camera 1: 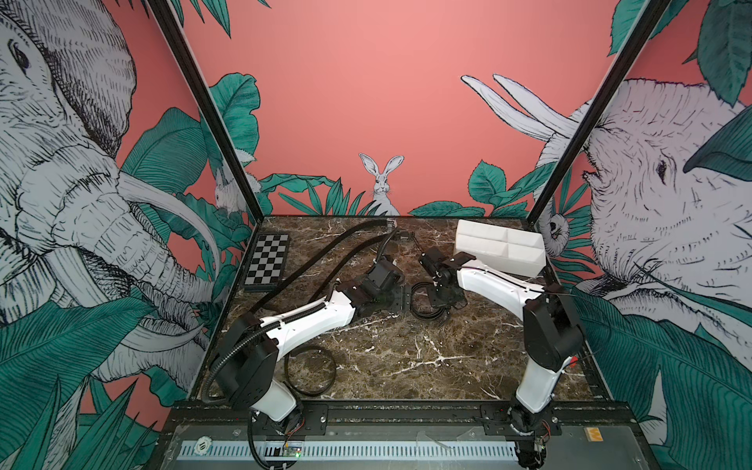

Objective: Place the belts into the storage roll
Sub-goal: Pick up the belt from the center of the board.

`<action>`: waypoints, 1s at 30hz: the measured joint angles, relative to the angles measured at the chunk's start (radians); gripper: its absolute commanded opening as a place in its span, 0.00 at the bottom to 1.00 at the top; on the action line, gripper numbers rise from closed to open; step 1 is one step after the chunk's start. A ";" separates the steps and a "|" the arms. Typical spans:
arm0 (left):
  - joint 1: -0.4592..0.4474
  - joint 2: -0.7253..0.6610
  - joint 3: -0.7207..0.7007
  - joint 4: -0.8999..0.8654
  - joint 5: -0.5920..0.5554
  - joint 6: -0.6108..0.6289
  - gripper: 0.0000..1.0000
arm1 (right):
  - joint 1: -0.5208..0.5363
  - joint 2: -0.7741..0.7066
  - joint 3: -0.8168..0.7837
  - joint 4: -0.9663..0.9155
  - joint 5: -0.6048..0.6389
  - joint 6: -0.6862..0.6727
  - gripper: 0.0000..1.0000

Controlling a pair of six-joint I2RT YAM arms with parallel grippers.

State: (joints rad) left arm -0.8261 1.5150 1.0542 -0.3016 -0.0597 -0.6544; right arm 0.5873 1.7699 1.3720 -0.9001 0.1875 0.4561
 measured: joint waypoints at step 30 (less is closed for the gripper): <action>0.103 0.011 -0.107 -0.002 0.080 0.035 0.99 | -0.368 0.150 0.423 0.239 0.344 -0.423 0.00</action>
State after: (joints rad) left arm -0.7227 1.5265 0.9470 -0.3038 0.0204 -0.6193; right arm 0.2192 1.9198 1.7954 -0.6613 0.5316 0.0334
